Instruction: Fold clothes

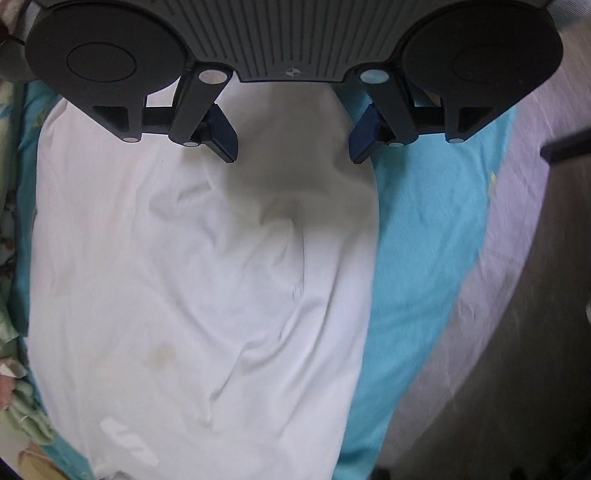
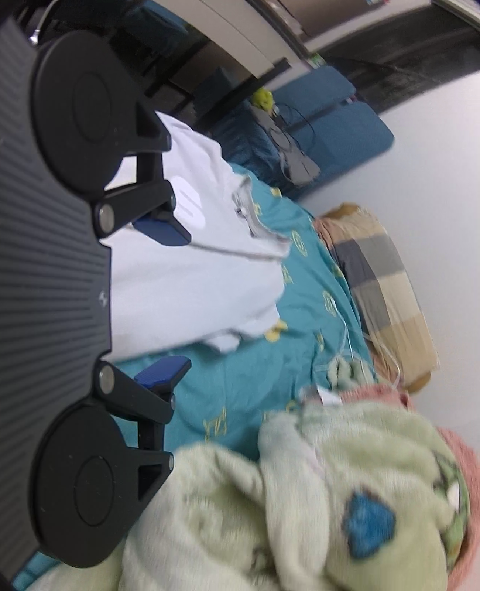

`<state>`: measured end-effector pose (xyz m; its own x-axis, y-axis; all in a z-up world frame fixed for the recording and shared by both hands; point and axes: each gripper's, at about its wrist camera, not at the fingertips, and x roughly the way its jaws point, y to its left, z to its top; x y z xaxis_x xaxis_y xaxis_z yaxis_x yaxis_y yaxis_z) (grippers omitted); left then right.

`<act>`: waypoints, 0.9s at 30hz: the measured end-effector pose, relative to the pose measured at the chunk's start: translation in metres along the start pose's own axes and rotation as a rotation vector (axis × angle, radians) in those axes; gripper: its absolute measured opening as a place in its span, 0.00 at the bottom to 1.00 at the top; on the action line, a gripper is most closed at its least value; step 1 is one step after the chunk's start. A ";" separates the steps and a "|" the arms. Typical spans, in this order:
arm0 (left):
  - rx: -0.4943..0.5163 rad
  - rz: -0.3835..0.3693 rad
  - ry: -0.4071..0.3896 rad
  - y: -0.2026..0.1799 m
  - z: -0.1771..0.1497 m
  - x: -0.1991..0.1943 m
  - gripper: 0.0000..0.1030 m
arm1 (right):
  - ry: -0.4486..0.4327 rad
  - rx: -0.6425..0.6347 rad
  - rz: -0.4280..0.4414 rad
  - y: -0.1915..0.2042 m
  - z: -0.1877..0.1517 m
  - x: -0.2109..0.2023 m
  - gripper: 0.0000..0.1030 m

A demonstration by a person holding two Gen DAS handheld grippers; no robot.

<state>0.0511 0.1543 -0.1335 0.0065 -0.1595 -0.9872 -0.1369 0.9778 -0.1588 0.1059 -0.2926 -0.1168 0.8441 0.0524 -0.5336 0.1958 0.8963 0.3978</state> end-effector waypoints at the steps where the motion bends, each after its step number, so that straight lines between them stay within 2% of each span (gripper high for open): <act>1: 0.001 0.005 0.007 -0.001 -0.003 -0.001 0.66 | 0.002 0.010 -0.008 -0.004 0.000 -0.002 0.67; 7: 0.024 0.102 0.016 -0.006 -0.023 -0.022 0.69 | 0.018 0.048 -0.022 -0.016 -0.006 -0.003 0.67; 11: 0.006 0.123 0.017 -0.008 -0.034 -0.031 0.78 | 0.022 0.024 -0.029 -0.013 -0.008 0.001 0.67; 14: 0.023 0.133 0.033 -0.020 -0.038 -0.027 0.78 | 0.023 0.017 -0.030 -0.011 -0.011 0.002 0.67; 19: 0.057 0.118 0.048 -0.039 -0.042 -0.026 0.62 | 0.029 -0.014 -0.037 -0.009 -0.019 0.000 0.67; 22: 0.068 0.132 0.054 -0.042 -0.042 -0.033 0.41 | 0.039 -0.003 -0.030 -0.009 -0.022 0.001 0.67; 24: 0.074 0.139 0.050 -0.042 -0.040 -0.040 0.15 | 0.039 -0.012 -0.036 -0.008 -0.024 0.002 0.67; 25: 0.079 0.142 0.046 -0.043 -0.039 -0.045 0.10 | 0.039 -0.016 -0.038 -0.007 -0.024 0.002 0.67; 27: 0.110 0.157 0.035 -0.045 -0.038 -0.057 0.08 | 0.038 -0.018 -0.040 -0.007 -0.024 0.003 0.67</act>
<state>0.0188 0.1144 -0.0693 -0.0414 -0.0063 -0.9991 -0.0245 0.9997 -0.0052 0.0950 -0.2885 -0.1392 0.8161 0.0327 -0.5770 0.2198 0.9058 0.3623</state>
